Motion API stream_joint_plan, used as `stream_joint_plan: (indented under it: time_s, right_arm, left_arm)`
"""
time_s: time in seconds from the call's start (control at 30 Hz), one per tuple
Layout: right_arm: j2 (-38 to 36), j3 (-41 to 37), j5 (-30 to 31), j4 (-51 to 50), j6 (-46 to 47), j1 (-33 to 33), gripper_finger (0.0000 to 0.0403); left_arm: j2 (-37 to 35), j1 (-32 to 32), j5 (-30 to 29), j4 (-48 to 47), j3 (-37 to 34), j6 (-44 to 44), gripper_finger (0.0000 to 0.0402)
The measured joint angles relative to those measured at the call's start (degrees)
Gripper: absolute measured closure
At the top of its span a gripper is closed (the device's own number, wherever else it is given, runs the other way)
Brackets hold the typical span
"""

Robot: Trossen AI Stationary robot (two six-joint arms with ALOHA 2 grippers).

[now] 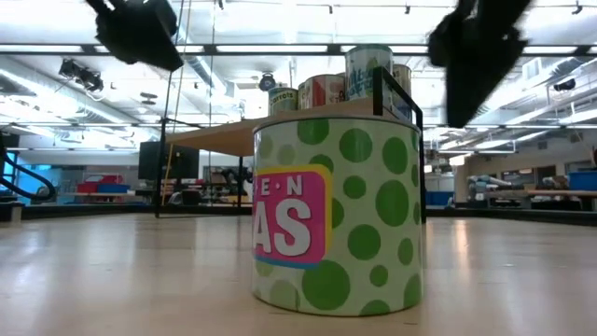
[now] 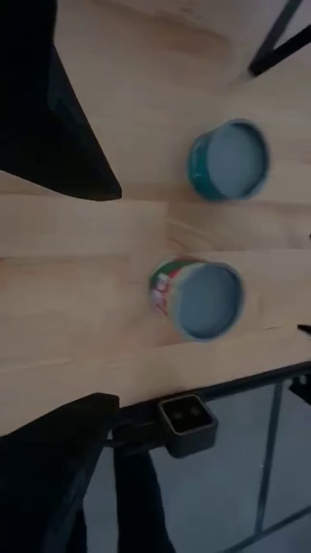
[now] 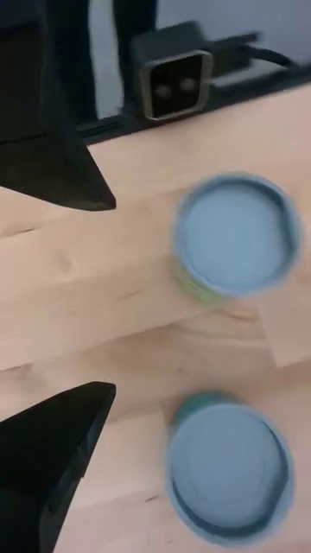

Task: Pick and place cans onto a shelf
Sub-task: Put the small canned peas on the shelf

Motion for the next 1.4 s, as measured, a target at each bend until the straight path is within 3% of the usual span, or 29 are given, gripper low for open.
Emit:
stream_joint_plan:
  time_s: [0.2, 0.3, 0.87, 1.17, 1.4]
  right_arm:
    - [0.0, 0.0, 7.6, -0.4, -1.1, 5.6, 0.0055]
    - [0.0, 0.0, 8.6, -1.3, 0.1, 7.6, 0.0055]
    - [0.1, -0.1, 10.7, -6.4, 29.1, 19.4, 0.0055]
    - [0.1, -0.1, 15.2, -7.7, 35.6, 23.6, 0.0055]
    - [0.1, -0.1, 20.7, -8.7, 39.4, 24.4, 0.0055]
  left_arm:
    - [0.0, 0.0, -1.7, 3.8, 0.0, 0.0, 0.0013]
    - [0.9, 0.0, -2.9, 7.3, 0.0, 0.1, 0.0013]
    - [9.8, -0.7, -8.5, 25.0, 0.0, 0.5, 0.0013]
    - [15.9, -0.6, -10.4, 30.2, 0.7, 0.7, 0.0013]
    - [20.1, -0.6, -12.0, 28.6, 7.4, 11.7, 0.0013]
